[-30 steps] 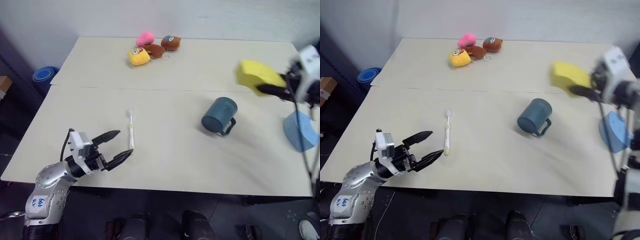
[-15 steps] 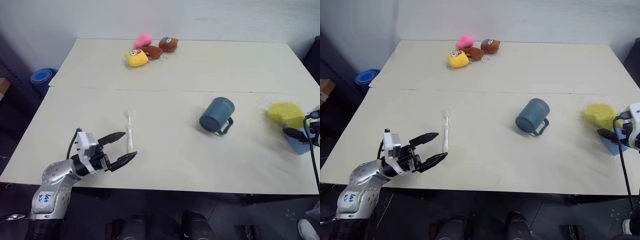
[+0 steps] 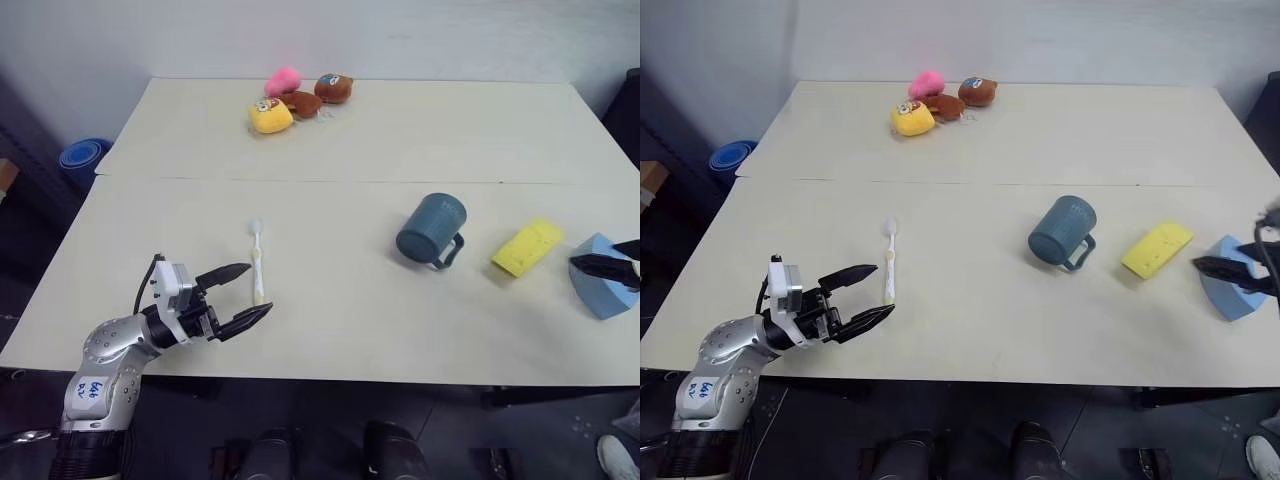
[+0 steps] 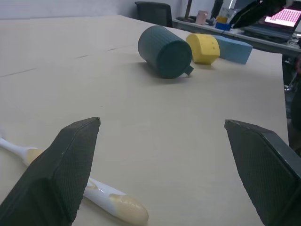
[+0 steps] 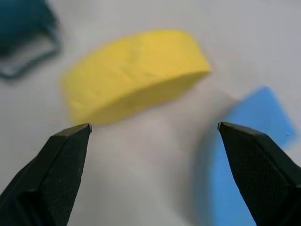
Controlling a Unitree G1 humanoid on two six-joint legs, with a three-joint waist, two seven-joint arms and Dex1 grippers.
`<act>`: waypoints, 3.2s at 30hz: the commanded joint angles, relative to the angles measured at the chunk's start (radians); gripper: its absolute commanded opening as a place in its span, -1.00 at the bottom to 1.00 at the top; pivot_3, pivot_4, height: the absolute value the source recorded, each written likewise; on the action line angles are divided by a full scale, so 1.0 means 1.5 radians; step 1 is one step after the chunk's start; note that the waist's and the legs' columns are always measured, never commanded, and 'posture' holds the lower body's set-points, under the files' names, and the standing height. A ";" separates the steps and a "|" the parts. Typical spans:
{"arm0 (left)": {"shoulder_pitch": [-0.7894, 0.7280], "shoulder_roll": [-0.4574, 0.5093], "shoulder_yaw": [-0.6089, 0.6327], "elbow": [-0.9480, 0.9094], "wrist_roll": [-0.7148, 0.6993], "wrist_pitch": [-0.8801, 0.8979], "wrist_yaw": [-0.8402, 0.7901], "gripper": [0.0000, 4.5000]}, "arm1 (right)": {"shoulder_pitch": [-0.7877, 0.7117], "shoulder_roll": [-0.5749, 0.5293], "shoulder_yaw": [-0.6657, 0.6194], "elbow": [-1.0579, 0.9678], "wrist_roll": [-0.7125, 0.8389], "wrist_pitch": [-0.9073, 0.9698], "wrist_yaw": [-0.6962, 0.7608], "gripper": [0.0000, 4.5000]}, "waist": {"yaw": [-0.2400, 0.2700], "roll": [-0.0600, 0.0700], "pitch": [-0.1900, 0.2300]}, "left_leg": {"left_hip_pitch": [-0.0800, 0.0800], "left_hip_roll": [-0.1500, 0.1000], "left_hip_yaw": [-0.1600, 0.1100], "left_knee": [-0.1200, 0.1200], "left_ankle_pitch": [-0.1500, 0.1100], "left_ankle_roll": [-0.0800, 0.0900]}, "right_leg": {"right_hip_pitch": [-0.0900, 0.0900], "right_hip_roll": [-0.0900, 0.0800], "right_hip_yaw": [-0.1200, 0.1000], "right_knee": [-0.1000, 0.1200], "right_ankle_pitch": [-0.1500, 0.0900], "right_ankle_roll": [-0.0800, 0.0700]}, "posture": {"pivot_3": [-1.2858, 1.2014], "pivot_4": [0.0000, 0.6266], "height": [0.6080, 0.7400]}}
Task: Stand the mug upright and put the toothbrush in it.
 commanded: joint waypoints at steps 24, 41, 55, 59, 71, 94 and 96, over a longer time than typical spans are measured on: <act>0.033 0.011 0.023 -0.050 0.002 -0.002 0.034 1.00 | -0.234 0.373 0.063 0.020 -0.007 0.189 -0.522 0.99 | 0.005 -0.001 0.000 | -0.003 -0.001 0.002 0.000 0.000 0.000 | -0.006 0.000 0.002 0.003 0.000 0.000 | 0.03 -0.52 1.00; 0.039 0.013 0.024 -0.061 0.001 -0.002 0.048 1.00 | -0.298 0.416 0.235 0.177 -0.081 0.078 -0.434 -0.96 | -0.029 -0.007 -0.004 | -0.002 0.001 0.005 -0.001 0.000 0.000 | -0.009 0.001 0.005 0.006 0.000 0.000 | 0.03 -0.52 1.00; 0.064 0.016 0.053 -0.067 0.002 -0.008 0.066 1.00 | -0.212 0.587 0.328 0.109 -0.186 -0.621 -0.327 -0.98 | -0.029 -0.006 -0.003 | -0.002 0.001 0.006 -0.001 -0.001 -0.001 | -0.011 0.001 0.006 0.007 0.000 0.000 | 0.03 -0.52 1.00; 0.064 0.014 0.057 -0.065 0.008 -0.017 0.071 1.00 | -0.222 0.652 0.369 0.255 -0.284 -0.893 -0.380 -0.98 | -0.026 -0.006 -0.003 | -0.003 -0.001 0.005 -0.001 -0.001 -0.001 | -0.011 0.000 0.005 0.007 0.000 0.000 | 0.03 -0.52 1.00; 0.087 0.017 0.093 -0.079 0.003 -0.020 0.104 1.00 | -0.141 0.619 0.379 0.377 -0.278 -1.095 -0.254 -0.98 | -0.035 -0.006 -0.003 | -0.002 0.000 0.004 -0.001 -0.001 -0.001 | -0.009 0.000 0.004 0.007 0.000 0.000 | 0.03 -0.52 1.00; 0.296 0.118 0.353 -0.172 -0.088 0.228 0.210 1.00 | 0.179 0.314 0.140 0.051 0.093 -1.059 0.288 0.99 | -0.009 -0.009 0.000 | 0.004 0.001 0.006 0.000 -0.005 0.002 | 0.000 0.000 0.003 0.000 0.000 0.000 | 0.03 -0.52 1.00; 0.238 0.149 0.325 -0.204 -0.114 0.358 0.301 1.00 | 0.178 0.318 0.131 0.052 0.092 -1.059 0.283 0.99 | 0.001 -0.009 0.000 | 0.007 0.002 0.004 0.000 -0.005 0.002 | 0.002 -0.001 0.005 0.001 0.000 0.000 | 0.03 -0.52 1.00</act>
